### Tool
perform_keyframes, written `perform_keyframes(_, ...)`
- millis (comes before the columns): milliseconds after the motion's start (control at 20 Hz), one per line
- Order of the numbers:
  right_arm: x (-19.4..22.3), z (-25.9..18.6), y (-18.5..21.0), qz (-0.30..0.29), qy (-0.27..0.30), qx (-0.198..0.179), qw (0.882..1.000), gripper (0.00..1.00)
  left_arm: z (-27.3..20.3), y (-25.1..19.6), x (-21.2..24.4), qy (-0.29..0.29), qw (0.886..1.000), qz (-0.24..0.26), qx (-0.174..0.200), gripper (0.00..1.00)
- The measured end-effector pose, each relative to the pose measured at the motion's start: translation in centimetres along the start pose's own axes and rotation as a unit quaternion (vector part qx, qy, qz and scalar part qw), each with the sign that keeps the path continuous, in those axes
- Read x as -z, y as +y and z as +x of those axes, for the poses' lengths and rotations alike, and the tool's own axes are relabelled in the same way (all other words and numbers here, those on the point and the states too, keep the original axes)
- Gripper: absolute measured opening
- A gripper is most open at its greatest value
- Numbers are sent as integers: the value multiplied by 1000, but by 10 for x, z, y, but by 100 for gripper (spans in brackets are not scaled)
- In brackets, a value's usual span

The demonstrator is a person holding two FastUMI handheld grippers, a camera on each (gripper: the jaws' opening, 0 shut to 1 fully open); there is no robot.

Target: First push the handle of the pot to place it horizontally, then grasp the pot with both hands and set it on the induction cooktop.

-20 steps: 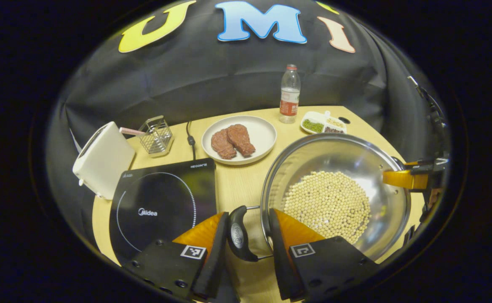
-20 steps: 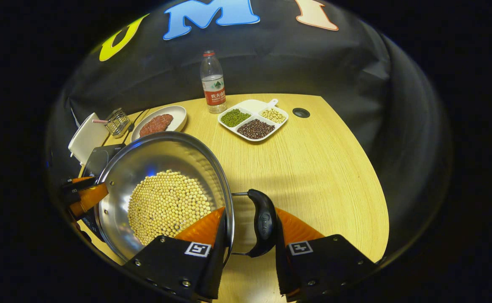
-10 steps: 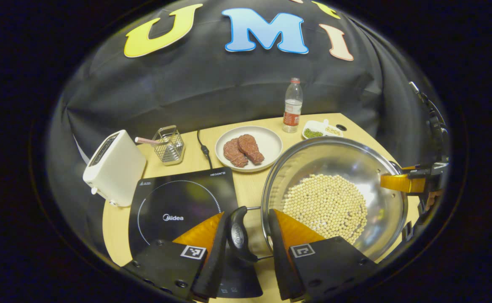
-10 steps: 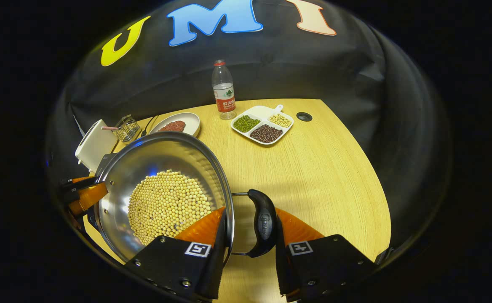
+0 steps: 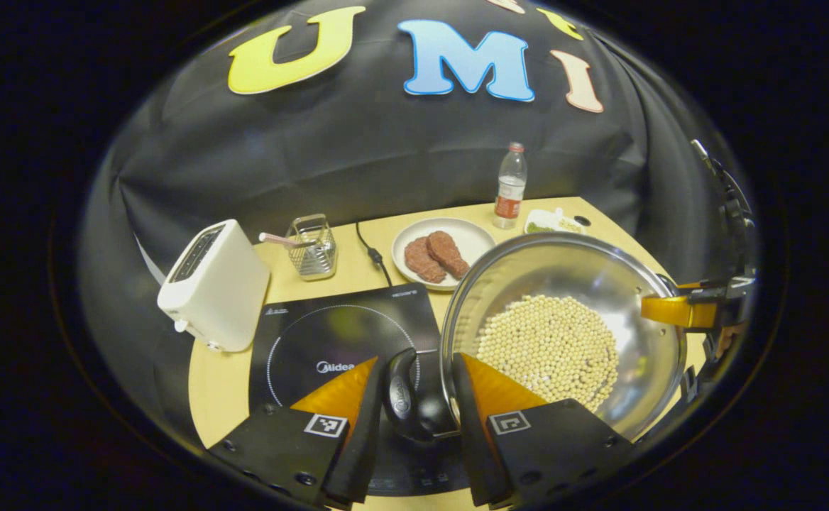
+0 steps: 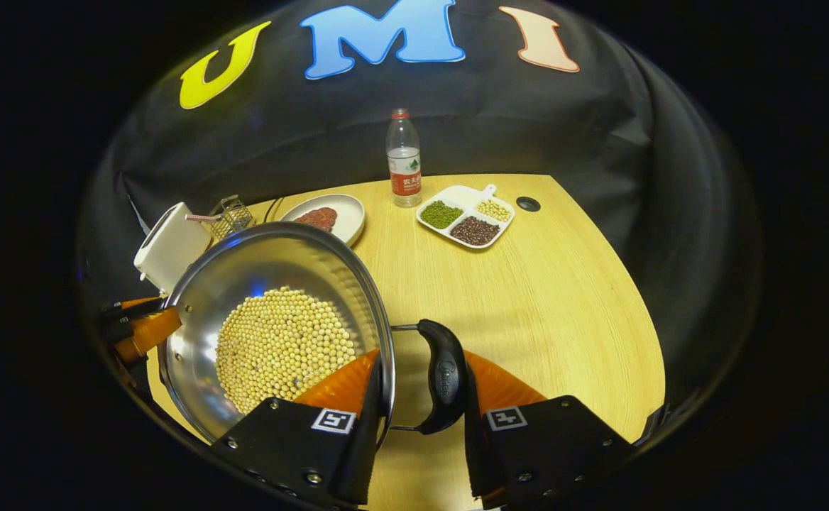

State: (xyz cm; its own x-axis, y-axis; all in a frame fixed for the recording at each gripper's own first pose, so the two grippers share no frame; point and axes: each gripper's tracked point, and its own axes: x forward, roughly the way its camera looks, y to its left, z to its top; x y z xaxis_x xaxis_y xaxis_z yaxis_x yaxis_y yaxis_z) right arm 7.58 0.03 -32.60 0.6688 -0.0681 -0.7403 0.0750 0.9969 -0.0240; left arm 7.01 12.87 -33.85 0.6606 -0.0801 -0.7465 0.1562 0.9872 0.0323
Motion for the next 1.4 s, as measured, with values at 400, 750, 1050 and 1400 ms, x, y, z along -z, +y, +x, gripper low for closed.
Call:
perform_keyframes(400, -2, 3, 56, -1, -2, -4, 1000, 52, -6, 55, 4, -1, 1000, -10, -3, 59)
perform_keyframes(750, -7, 16, 99, -12, 2, -18, 1000, 52, -8, 99, 11, 3, 1000, -23, -18, 55)
perform_keyframes(1050, -11, 26, 128, -18, 8, -24, 1000, 52, -6, 130, 16, 8, 999, -29, -28, 59)
perform_keyframes(1400, -11, 37, 158, -20, 16, -25, 999, 52, 2, 161, 23, 14, 999, -34, -33, 59)
